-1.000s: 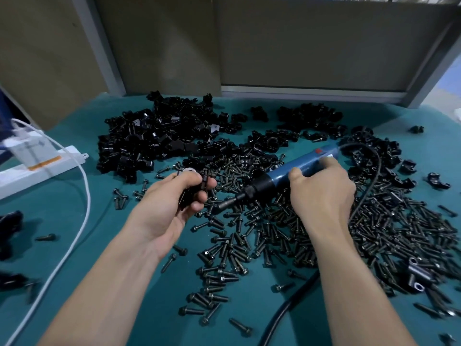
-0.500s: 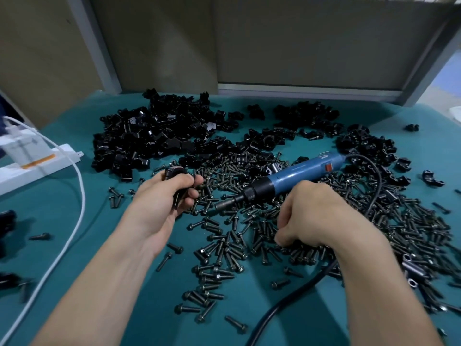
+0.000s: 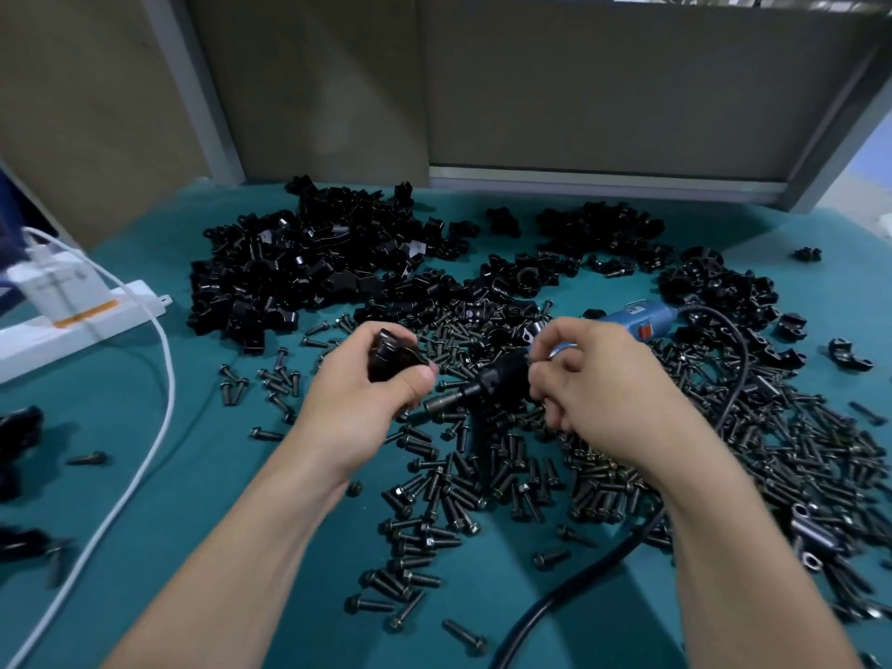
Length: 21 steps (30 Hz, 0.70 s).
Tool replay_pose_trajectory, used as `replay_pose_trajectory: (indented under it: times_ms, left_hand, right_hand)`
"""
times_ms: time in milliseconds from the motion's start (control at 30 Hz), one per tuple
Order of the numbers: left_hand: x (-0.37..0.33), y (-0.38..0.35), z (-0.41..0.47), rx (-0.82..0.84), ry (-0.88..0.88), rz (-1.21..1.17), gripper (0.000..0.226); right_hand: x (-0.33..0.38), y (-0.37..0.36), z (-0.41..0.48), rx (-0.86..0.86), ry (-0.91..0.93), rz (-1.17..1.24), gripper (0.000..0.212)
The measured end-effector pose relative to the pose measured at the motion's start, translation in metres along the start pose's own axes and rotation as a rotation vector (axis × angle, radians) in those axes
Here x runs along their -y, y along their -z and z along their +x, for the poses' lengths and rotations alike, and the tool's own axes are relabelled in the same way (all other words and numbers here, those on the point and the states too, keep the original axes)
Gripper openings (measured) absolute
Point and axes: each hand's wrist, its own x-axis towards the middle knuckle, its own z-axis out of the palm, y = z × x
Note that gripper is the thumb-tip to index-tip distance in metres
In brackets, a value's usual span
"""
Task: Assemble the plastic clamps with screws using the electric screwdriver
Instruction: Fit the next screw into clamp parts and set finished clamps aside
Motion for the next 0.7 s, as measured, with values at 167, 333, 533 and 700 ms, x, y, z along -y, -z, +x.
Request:
replay_pose_trajectory:
  times_ms: [167,333,533,700]
  left_hand:
    - [-0.004,-0.006,-0.002,0.118,-0.115,0.066,0.043]
    - [-0.004,-0.004,-0.001,0.123,-0.134,0.005,0.038]
    - [-0.003,-0.004,0.000,0.167,-0.186,0.032,0.035]
    - [-0.004,-0.005,-0.001,0.190,-0.190,0.005,0.040]
  right_hand:
    - [0.006,-0.028,0.003,-0.026,0.128,0.465,0.011]
    - [0.006,-0.044,0.006,-0.095,0.094,0.715,0.010]
    - [0.005,-0.051,0.008,-0.071,0.140,0.712,0.016]
    - [0.002,-0.051,0.007,-0.118,0.163,0.521,0.017]
